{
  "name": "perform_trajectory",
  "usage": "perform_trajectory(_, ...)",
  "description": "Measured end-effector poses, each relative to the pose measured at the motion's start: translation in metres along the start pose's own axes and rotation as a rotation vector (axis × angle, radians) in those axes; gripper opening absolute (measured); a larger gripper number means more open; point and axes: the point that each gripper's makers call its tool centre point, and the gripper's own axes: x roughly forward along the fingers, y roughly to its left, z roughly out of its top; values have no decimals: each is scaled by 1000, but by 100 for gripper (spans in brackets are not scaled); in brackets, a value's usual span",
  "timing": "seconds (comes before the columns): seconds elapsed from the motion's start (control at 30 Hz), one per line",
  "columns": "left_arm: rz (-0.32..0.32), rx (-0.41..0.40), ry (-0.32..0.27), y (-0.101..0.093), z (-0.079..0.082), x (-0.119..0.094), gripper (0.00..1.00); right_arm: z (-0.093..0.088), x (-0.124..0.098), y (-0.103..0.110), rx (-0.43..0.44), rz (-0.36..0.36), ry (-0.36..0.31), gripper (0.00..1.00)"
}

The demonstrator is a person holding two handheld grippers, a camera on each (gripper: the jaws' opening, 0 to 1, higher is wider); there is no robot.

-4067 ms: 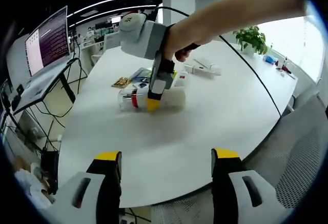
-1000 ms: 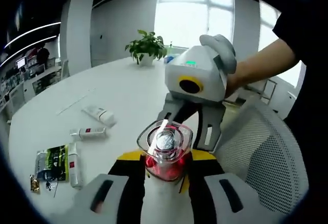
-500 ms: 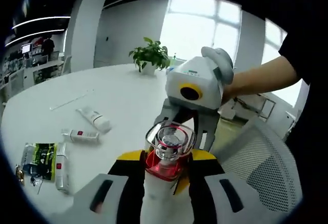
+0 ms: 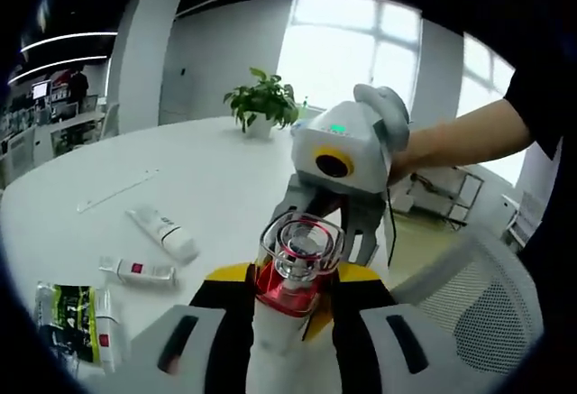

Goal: Arrange the skincare products in the storage area until every visible bottle or jar stands upright without overlapping.

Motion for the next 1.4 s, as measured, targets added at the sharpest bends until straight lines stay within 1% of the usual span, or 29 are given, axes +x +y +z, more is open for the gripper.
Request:
perform_trajectory(0.07,-2,1,-6,5,3,5,27,-2,-3,-11,11,-15,-4,22)
perform_trajectory(0.17,-3,3,-11,14,9,13,27,-3,-6,-22,24,-32,-9,22)
perform_trajectory(0.23,-7,5,-12,16,13,18,27,-3,-8,-27,25,-41,-4,22)
perform_trajectory(0.33,-13,8,-12,18,18,24,27,-7,-12,-38,22,-46,5,22)
perform_trajectory(0.4,-13,9,-13,25,21,31,27,-9,-15,-44,23,-49,9,22)
perform_trajectory(0.5,-12,10,-20,31,25,38,27,-11,-18,-54,24,-60,14,22)
perform_trajectory(0.57,-12,11,-21,32,27,41,27,-15,-22,-69,25,-69,20,22)
perform_trajectory(0.63,-12,15,-21,34,29,43,27,-15,-21,-65,25,-73,21,22)
perform_trajectory(0.7,-15,21,-21,35,31,46,27,-18,-23,-73,30,-76,18,22)
perform_trajectory(0.87,-23,28,-16,36,33,48,27,-19,-24,-75,48,-81,15,22)
perform_trajectory(0.93,-23,27,-15,34,33,48,27,-20,-23,-74,98,-81,15,22)
perform_trajectory(0.97,-24,20,-15,35,33,48,27,-23,-23,-74,169,-89,29,23)
perform_trajectory(1.0,-25,13,-17,35,33,48,28,-25,-22,-77,199,-94,30,24)
perform_trajectory(1.03,-26,-3,-16,34,33,49,28,-26,-21,-79,201,-105,28,26)
perform_trajectory(1.07,-25,-2,-16,34,33,49,28,-29,-20,-81,182,-131,36,28)
perform_trajectory(1.13,-26,2,-14,31,32,49,31,-30,-18,-75,180,-131,46,33)
perform_trajectory(1.17,-29,15,-10,30,31,50,35,-28,-17,-72,185,-137,35,36)
perform_trajectory(1.23,-28,19,17,28,25,51,41,-29,-15,-73,193,-145,26,41)
perform_trajectory(1.27,-22,24,30,28,22,50,44,-29,-15,-69,186,-156,36,42)
perform_trajectory(1.3,-17,22,31,31,19,49,46,-31,-16,-69,175,-163,51,43)
perform_trajectory(1.4,-11,14,36,36,14,44,49,-29,-18,-69,185,-165,44,47)
